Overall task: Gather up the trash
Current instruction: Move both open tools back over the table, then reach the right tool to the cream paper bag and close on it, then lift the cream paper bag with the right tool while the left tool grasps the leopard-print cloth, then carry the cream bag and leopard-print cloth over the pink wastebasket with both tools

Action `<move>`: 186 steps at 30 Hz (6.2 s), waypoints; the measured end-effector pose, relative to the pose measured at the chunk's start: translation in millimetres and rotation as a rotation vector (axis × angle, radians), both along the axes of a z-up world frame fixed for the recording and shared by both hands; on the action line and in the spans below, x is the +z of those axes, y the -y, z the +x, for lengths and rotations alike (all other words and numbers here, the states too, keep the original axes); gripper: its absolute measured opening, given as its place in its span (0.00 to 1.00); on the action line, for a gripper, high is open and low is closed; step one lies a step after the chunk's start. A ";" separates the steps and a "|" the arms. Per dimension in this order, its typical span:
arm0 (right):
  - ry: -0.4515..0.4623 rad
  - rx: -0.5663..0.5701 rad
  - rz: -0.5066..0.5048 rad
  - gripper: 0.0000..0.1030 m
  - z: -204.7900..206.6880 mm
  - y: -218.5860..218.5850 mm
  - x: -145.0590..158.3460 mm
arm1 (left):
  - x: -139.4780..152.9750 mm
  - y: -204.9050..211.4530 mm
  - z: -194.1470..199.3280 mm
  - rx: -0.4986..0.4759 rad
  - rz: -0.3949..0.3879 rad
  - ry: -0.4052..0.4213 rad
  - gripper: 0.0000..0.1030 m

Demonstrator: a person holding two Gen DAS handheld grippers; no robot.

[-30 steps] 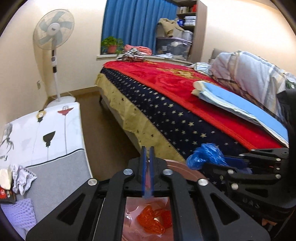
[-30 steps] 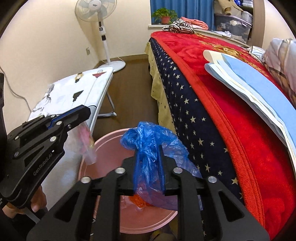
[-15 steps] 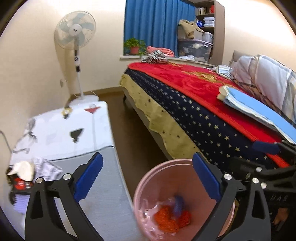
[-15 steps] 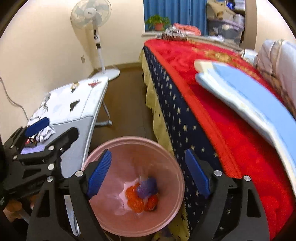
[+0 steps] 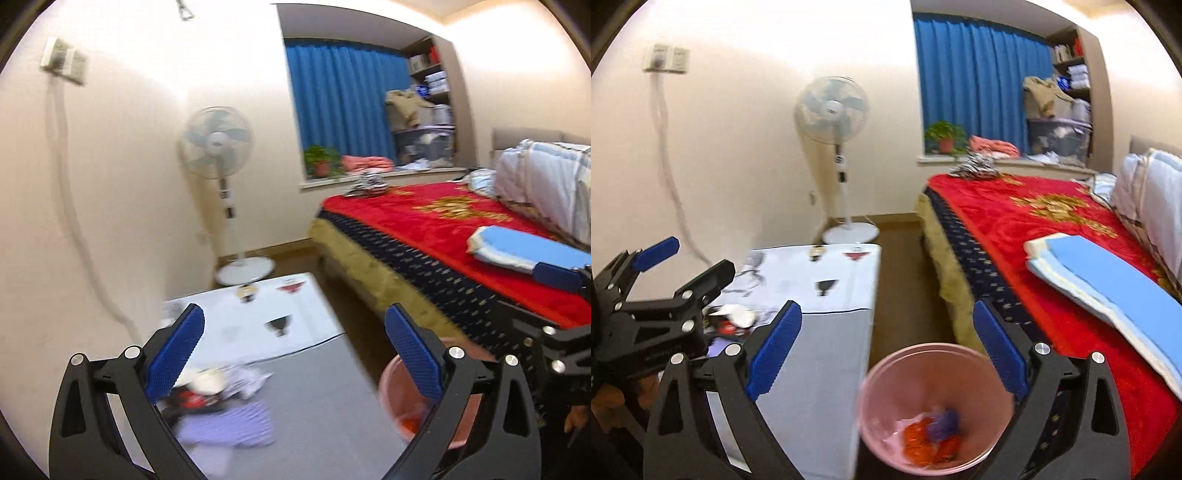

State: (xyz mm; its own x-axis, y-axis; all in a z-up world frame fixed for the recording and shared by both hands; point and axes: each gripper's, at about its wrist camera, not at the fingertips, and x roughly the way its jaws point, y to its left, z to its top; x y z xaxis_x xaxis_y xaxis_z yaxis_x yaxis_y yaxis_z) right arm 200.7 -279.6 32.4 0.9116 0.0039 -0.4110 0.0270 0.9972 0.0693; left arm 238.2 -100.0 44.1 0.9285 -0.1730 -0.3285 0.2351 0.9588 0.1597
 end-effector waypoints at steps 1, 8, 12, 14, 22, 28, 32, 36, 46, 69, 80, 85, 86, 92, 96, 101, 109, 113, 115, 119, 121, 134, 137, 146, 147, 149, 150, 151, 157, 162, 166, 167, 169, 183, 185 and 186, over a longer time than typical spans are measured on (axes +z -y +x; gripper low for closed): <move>0.008 0.021 -0.010 0.90 -5.5 -11.6 -1.2 | -1.5 -11.5 -6.0 0.021 -0.003 -0.009 0.92; 0.037 0.154 -0.037 0.90 -25.5 -74.8 -11.3 | -13.0 -69.3 -34.2 0.134 0.010 -0.034 0.92; 0.037 0.201 -0.040 0.90 -22.3 -93.1 -18.6 | -21.6 -92.8 -41.4 0.186 0.032 -0.035 0.92; 0.031 0.206 -0.032 0.90 -18.4 -95.5 -21.2 | -26.1 -101.2 -41.1 0.209 0.046 -0.047 0.92; 0.004 0.204 -0.010 0.90 -3.4 -100.1 -29.5 | -38.6 -122.8 -26.0 0.270 0.034 -0.108 0.92; -0.018 0.216 -0.008 0.90 4.0 -109.1 -35.1 | -44.5 -128.6 -19.6 0.270 0.030 -0.139 0.92; -0.024 0.225 -0.021 0.90 7.3 -116.4 -38.3 | -46.7 -131.4 -15.9 0.281 0.016 -0.165 0.92; -0.032 0.238 -0.031 0.90 10.8 -123.0 -40.9 | -47.6 -135.5 -12.5 0.289 0.008 -0.172 0.92; -0.052 0.251 -0.041 0.90 17.5 -131.1 -46.3 | -48.8 -141.9 -4.3 0.302 -0.017 -0.199 0.92; -0.115 0.221 -0.059 0.90 86.6 -142.1 -66.8 | -11.2 -192.4 34.6 0.488 -0.050 -0.092 0.92; -0.131 0.294 -0.034 0.65 176.8 -187.8 -117.1 | -18.7 -223.2 64.8 0.595 -0.085 -0.118 0.92; -0.160 0.350 -0.034 0.52 213.4 -217.8 -144.7 | -22.6 -231.0 70.7 0.597 -0.106 -0.151 0.92; -0.168 0.356 -0.034 0.52 218.2 -221.3 -149.7 | -23.8 -232.3 72.6 0.597 -0.105 -0.156 0.92; -0.215 0.368 -0.014 0.38 245.4 -233.3 -175.7 | -29.2 -233.7 79.6 0.606 -0.080 -0.173 0.92; -0.247 0.373 0.007 0.32 254.6 -232.9 -185.8 | -31.8 -234.7 82.8 0.599 -0.092 -0.195 0.92; -0.249 0.401 0.021 0.04 254.5 -233.9 -186.1 | -32.9 -236.1 81.8 0.596 -0.095 -0.203 0.92; -0.150 0.418 0.014 0.02 238.2 -228.8 -154.0 | -31.2 -237.6 81.2 0.608 -0.099 -0.197 0.92; -0.073 0.425 -0.022 0.01 223.8 -222.9 -111.3 | -28.2 -239.5 80.9 0.607 -0.126 -0.173 0.92; -0.041 0.428 -0.062 0.01 211.4 -216.5 -87.2 | -26.3 -239.2 79.2 0.599 -0.143 -0.145 0.92; -0.013 0.412 -0.115 0.01 182.7 -193.8 -51.1 | -25.3 -235.2 81.7 0.547 -0.182 -0.105 0.92; -0.013 0.390 -0.127 0.01 166.8 -177.8 -37.8 | -29.3 -230.6 86.5 0.503 -0.213 -0.094 0.92; -0.097 0.294 -0.083 0.01 144.1 -106.1 -50.0 | -132.6 -224.9 158.1 0.381 -0.241 -0.171 0.89; -0.113 0.285 -0.075 0.01 147.5 -94.8 -54.4 | -155.4 -229.0 172.1 0.392 -0.237 -0.205 0.77; -0.154 0.284 -0.088 0.01 156.4 -87.9 -65.9 | -182.4 -225.3 195.0 0.355 -0.178 -0.244 0.58; -0.159 0.284 -0.086 0.01 157.5 -87.8 -67.5 | -181.4 -226.9 194.6 0.353 -0.190 -0.235 0.56; -0.165 0.284 -0.084 0.01 158.7 -87.7 -69.2 | -181.7 -229.9 196.1 0.357 -0.206 -0.231 0.53; -0.167 0.283 -0.084 0.01 159.3 -88.4 -70.1 | -182.8 -231.3 198.2 0.354 -0.213 -0.244 0.44; -0.169 0.284 -0.084 0.01 159.6 -89.5 -70.6 | -184.1 -232.8 200.4 0.348 -0.221 -0.257 0.39; -0.174 0.291 -0.090 0.01 160.2 -94.2 -72.6 | -189.8 -231.4 206.0 0.317 -0.211 -0.301 0.03; -0.168 0.291 -0.090 0.01 160.0 -92.2 -71.0 | -169.1 -229.8 196.5 0.300 -0.197 -0.265 0.02; -0.140 0.277 -0.075 0.01 155.2 -88.7 -59.4 | -117.6 -228.6 175.8 0.271 -0.222 -0.179 0.02; -0.128 0.275 -0.073 0.01 153.3 -88.1 -54.9 | -104.1 -227.7 169.5 0.257 -0.226 -0.160 0.02; -0.102 0.272 -0.073 0.01 146.8 -87.0 -41.3 | -69.5 -223.4 153.5 0.227 -0.226 -0.115 0.02; 0.001 0.313 -0.032 0.01 16.9 -74.8 44.9 | 47.0 -158.7 0.1 -0.013 -0.270 -0.056 0.02; -0.011 0.311 -0.038 0.01 -5.7 -71.5 43.9 | 40.9 -150.0 -21.3 -0.056 -0.283 -0.083 0.02; -0.018 0.311 -0.039 0.01 -13.6 -69.0 42.1 | 36.6 -144.5 -31.5 -0.071 -0.282 -0.099 0.02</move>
